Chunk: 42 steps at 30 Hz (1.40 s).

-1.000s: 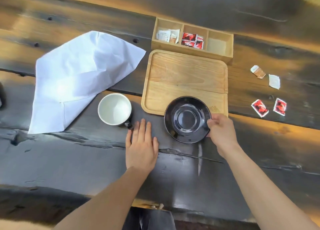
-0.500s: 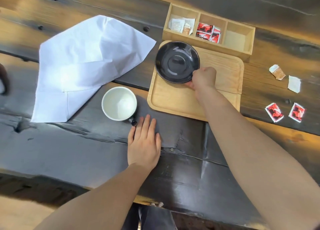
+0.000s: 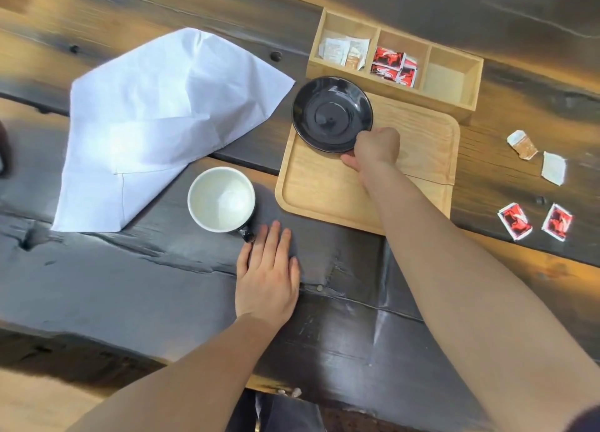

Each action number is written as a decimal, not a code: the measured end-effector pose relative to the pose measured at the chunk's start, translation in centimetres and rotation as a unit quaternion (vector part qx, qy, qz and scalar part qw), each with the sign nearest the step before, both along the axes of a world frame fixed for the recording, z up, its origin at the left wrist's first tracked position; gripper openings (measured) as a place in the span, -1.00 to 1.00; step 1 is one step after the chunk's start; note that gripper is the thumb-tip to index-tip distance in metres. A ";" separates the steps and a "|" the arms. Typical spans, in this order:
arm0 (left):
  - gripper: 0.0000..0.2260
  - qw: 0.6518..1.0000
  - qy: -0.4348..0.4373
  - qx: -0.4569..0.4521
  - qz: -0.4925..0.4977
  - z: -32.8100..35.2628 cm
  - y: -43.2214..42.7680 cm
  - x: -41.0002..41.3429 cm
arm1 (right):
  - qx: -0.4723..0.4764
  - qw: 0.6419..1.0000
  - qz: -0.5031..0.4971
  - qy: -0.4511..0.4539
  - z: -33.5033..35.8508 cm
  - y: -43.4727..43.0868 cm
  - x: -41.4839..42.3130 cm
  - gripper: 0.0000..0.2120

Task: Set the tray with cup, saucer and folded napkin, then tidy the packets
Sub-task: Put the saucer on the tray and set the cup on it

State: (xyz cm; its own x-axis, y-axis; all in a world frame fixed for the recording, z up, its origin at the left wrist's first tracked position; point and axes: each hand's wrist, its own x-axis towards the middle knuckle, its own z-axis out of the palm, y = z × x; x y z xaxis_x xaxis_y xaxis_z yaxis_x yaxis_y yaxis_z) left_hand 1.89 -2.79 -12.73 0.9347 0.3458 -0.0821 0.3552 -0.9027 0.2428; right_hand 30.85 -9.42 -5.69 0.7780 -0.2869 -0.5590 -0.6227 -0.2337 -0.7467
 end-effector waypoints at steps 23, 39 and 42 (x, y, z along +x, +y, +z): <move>-0.61 0.999 0.029 -0.011 -0.018 2.3 0.1 0.2 | -0.128 0.882 0.448 -0.065 2.1 7.7 -15.7 -0.76; -0.52 1.000 0.009 -0.010 0.004 1.3 -0.3 0.2 | -0.098 0.969 0.211 -0.083 6.5 0.6 0.8 -0.79; -0.52 1.000 0.010 -0.010 0.003 1.4 -0.3 0.2 | -0.087 0.975 0.196 -0.060 5.6 0.2 2.3 -0.75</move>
State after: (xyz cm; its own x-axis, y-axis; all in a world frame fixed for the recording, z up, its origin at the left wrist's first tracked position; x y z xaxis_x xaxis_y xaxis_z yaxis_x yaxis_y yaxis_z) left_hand 2.05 -3.07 -11.37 0.9311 0.3487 -0.1071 0.3647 -0.8959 0.2536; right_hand 33.12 -9.18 -0.11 0.9035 -0.0371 -0.4270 -0.3714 -0.5649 -0.7368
